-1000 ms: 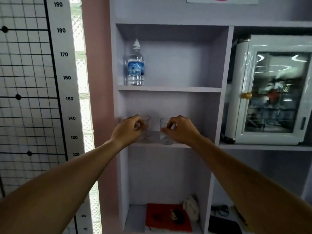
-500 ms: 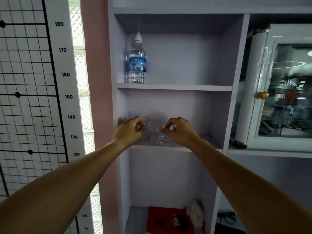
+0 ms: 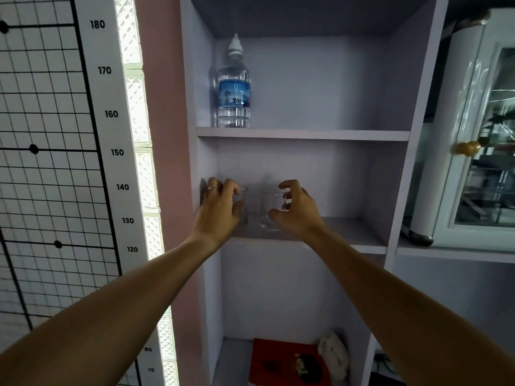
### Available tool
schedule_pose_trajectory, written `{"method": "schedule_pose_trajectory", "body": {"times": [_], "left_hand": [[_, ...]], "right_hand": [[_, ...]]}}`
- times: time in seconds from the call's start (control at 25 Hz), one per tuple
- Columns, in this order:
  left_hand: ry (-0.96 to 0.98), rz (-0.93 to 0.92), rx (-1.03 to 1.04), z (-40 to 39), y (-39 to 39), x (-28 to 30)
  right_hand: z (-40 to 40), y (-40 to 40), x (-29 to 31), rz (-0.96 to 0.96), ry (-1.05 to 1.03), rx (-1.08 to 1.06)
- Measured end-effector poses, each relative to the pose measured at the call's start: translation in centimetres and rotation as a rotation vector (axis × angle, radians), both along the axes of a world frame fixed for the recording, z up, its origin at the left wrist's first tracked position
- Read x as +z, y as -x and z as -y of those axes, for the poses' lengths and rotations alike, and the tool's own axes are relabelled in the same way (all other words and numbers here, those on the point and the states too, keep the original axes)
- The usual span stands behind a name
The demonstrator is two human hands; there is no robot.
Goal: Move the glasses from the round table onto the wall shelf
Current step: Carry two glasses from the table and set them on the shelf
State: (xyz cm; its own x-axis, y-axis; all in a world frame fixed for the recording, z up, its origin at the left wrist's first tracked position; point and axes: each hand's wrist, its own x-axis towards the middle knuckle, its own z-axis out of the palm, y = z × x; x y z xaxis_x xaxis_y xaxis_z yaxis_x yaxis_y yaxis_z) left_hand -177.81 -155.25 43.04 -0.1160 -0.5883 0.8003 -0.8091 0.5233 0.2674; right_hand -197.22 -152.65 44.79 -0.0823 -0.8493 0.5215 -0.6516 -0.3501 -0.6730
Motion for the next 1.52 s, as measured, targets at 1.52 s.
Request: {"method": "schedule_pose_trajectory", "body": {"times": [1.52], "left_hand": [[-0.308, 0.258, 0.083, 0.3, -0.3, 1.0]], "right_hand": [[3.9, -4.2, -0.1, 0.016, 0.005, 0.046]]}}
